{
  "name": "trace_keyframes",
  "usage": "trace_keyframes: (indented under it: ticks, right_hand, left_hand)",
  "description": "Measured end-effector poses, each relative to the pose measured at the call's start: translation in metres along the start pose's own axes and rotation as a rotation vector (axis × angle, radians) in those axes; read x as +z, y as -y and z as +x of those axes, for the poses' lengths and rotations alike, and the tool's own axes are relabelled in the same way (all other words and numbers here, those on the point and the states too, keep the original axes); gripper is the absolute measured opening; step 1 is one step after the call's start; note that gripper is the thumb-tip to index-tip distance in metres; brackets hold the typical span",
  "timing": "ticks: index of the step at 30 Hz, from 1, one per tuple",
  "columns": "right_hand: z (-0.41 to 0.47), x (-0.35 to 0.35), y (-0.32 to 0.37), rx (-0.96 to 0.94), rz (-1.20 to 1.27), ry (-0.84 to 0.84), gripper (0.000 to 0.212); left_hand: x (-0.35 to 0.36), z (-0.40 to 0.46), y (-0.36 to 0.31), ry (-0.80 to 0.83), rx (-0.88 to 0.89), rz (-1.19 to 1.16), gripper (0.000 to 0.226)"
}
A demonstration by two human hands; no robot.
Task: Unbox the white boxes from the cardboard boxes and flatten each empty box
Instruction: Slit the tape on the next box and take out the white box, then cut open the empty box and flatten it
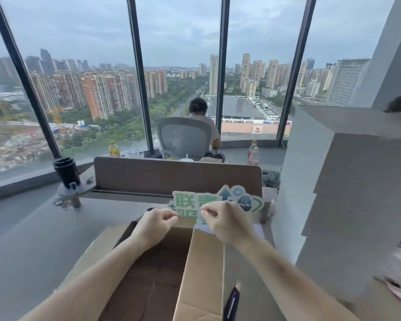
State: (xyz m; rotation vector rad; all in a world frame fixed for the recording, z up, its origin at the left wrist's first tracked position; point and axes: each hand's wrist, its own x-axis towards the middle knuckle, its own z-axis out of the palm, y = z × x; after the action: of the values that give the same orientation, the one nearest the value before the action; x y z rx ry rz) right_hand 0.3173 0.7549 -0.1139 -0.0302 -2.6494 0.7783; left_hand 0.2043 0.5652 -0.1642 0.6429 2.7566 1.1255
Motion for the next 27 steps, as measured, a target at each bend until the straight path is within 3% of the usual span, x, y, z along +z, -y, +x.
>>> trace_keyframes:
  ticks: [6, 14, 17, 20, 22, 26, 27]
  right_hand:
    - [-0.053, 0.131, 0.003, 0.334, -0.006, 0.153, 0.029]
    - [-0.131, 0.213, 0.042, 0.695, 0.046, 0.132, 0.054]
    - [-0.155, 0.232, 0.05, 0.752, 0.038, 0.159, 0.057]
    - [-0.17, 0.244, 0.053, 0.757, 0.123, 0.197, 0.049]
    - [-0.178, 0.244, 0.051, 0.732, 0.221, 0.219, 0.044]
    - [-0.194, 0.234, 0.041, 0.644, 0.281, 0.244, 0.056]
    - [-0.197, 0.232, 0.039, 0.628, 0.269, 0.242, 0.05]
  left_hand:
    - [-0.03, -0.058, 0.133, 0.061, -0.034, 0.143, 0.026]
    - [-0.039, -0.111, 0.236, 0.178, -0.065, 0.23, 0.058]
    - [-0.033, -0.121, 0.262, 0.248, -0.062, 0.225, 0.058]
    - [-0.025, -0.129, 0.279, 0.27, -0.045, 0.0, 0.043]
    - [-0.023, -0.132, 0.283, 0.274, -0.026, -0.06, 0.037]
    - [-0.032, -0.144, 0.291, 0.321, 0.021, -0.124, 0.028]
    - [-0.035, -0.149, 0.295, 0.34, 0.033, -0.14, 0.021]
